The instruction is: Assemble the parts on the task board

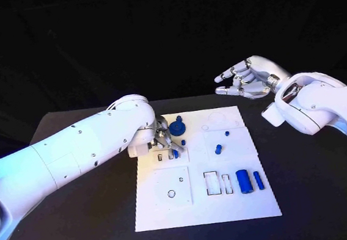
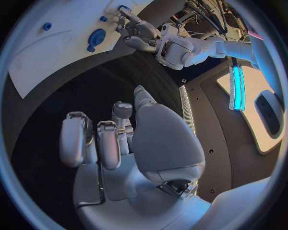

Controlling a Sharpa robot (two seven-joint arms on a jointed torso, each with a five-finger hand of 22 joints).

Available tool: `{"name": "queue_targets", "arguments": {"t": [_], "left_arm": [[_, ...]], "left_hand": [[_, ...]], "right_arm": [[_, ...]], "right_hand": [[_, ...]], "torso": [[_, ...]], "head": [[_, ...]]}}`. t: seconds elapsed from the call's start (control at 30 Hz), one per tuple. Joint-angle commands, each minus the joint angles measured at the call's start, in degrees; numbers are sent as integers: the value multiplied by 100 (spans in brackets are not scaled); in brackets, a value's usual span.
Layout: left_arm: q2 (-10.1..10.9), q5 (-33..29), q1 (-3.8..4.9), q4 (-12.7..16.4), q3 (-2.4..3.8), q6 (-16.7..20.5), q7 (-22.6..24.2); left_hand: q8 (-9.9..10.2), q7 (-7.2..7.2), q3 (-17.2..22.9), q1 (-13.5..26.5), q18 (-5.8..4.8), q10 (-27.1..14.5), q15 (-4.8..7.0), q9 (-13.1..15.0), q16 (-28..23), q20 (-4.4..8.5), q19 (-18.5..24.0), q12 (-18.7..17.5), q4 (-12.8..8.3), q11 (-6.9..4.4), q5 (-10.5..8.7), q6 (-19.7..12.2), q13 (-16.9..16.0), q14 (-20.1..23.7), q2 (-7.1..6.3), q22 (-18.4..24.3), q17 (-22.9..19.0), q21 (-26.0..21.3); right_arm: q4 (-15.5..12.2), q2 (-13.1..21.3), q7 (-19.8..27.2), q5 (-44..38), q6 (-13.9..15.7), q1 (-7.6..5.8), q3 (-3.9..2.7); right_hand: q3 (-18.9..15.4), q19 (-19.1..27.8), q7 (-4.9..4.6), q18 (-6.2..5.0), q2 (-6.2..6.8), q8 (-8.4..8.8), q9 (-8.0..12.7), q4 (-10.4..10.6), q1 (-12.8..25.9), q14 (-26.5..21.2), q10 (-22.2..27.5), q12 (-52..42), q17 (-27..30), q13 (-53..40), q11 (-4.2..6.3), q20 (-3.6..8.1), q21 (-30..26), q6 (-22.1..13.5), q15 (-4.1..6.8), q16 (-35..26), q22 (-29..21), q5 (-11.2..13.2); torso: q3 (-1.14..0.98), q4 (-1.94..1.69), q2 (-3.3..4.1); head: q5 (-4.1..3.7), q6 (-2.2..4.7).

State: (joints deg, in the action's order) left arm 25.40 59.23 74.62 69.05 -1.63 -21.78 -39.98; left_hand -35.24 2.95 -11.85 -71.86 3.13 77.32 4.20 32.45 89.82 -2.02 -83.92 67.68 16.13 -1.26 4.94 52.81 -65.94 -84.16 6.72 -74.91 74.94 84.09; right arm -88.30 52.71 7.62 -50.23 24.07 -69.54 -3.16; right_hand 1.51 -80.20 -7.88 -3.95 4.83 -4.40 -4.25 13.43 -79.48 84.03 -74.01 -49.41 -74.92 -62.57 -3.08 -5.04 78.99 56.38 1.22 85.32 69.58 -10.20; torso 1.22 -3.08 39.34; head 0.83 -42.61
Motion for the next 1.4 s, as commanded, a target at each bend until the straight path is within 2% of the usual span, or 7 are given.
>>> {"name": "queue_targets", "arguments": {"t": [0.03, 0.47, 0.63, 0.7, 0.83, 0.9, 1.4], "left_arm": [[-34, 8, -2, -30, -4, -134, -301], [-50, 8, -8, -46, -11, -38, -275], [-36, 8, -10, -18, -12, -5, -224], [-22, 8, -13, 2, -12, 49, -196], [45, 21, -19, 86, -12, 267, -123], [96, 25, -20, 149, -11, 378, -102], [618, 250, -116, 870, -14, 1479, 23]], "left_hand": [[-18, -18, 59, -100, -110, 35, 40, 15, 18, 30, -239, 33, -14, 0, 22, -22, -4, -584, 2, -601, 1506, 27], [130, -81, 1061, -1083, -105, -9, 107, 91, 18, 95, -230, -40, -497, -68, 350, -186, 9, -584, 154, -591, 1506, 8], [208, -39, 1782, -1265, -105, -37, 92, 125, 18, 96, -229, -107, -612, -46, 681, -234, 37, -584, -122, -597, 1506, 5], [212, -2, 2439, -1164, -112, -28, 88, 187, 18, 43, -226, -143, -591, 1, 868, -232, 56, -584, -423, -597, 1506, -1], [175, -19, 3399, -916, -104, -4, 59, 311, 18, 48, -225, -167, -620, 23, 866, -233, 70, -584, -810, -601, 1506, -7], [83, 17, 4294, -485, -99, 37, 51, 489, 18, 49, -224, -162, -710, 28, 822, -225, 63, -584, -1153, -603, 1506, -16], [-18, 0, 4888, -168, -125, 93, 46, 696, 18, 44, -272, -126, -1015, -10, 796, -249, 30, -584, -1360, -715, 1506, 48]], "right_arm": [[-12, -9, -6, -55, -108, 6, 1], [-19, -16, -23, -53, -172, 24, 9], [-34, -22, -31, -58, -204, 39, 12], [-35, -24, -34, -60, -212, 42, 13], [-32, -24, -38, -63, -224, 47, 16], [-29, -23, -39, -63, -230, 49, 17], [22, -20, -12, -31, -237, 81, 22]], "right_hand": [[-43, -5, -2, -33, -35, -17, -6, 4, 15, 436, -1, 18, -876, 7, 25, 37, -19, 39, 18, -20, -4, -21], [-48, -6, -1, -33, -41, -18, -6, 6, 18, 436, -6, 11, -875, 4, 25, 38, -20, 43, 18, -21, -3, -20], [-50, -6, 1, -33, -47, -19, -7, 6, 18, 437, -13, -2, -876, -3, 26, 39, -21, 47, 19, -21, -5, -21], [-50, -6, 1, -33, -47, -19, -7, 6, 18, 437, -13, -2, -876, -3, 26, 39, -21, 47, 19, -21, -5, -21], [-50, -6, 1, -33, -47, -19, -7, 6, 18, 437, -13, -2, -876, -3, 26, 39, -21, 47, 19, -21, -5, -21], [-50, -6, 1, -33, -47, -19, -7, 6, 18, 437, -13, -2, -876, -3, 26, 39, -21, 47, 19, -21, -5, -21], [-68, -4, 3, -34, -77, -20, -8, 20, 36, 436, -15, 7, -870, 12, 28, 42, -28, 56, 22, -27, -12, -28]], "torso": [[0, 2, 1], [-7, -5, -3], [-10, 0, -8], [-8, -1, -6], [-9, 1, -3], [-12, -3, -3], [-15, -33, -13]], "head": [[-4, -12], [-1, -23], [5, -31], [3, -31], [-3, -32], [-13, -32], [-14, -54]]}}
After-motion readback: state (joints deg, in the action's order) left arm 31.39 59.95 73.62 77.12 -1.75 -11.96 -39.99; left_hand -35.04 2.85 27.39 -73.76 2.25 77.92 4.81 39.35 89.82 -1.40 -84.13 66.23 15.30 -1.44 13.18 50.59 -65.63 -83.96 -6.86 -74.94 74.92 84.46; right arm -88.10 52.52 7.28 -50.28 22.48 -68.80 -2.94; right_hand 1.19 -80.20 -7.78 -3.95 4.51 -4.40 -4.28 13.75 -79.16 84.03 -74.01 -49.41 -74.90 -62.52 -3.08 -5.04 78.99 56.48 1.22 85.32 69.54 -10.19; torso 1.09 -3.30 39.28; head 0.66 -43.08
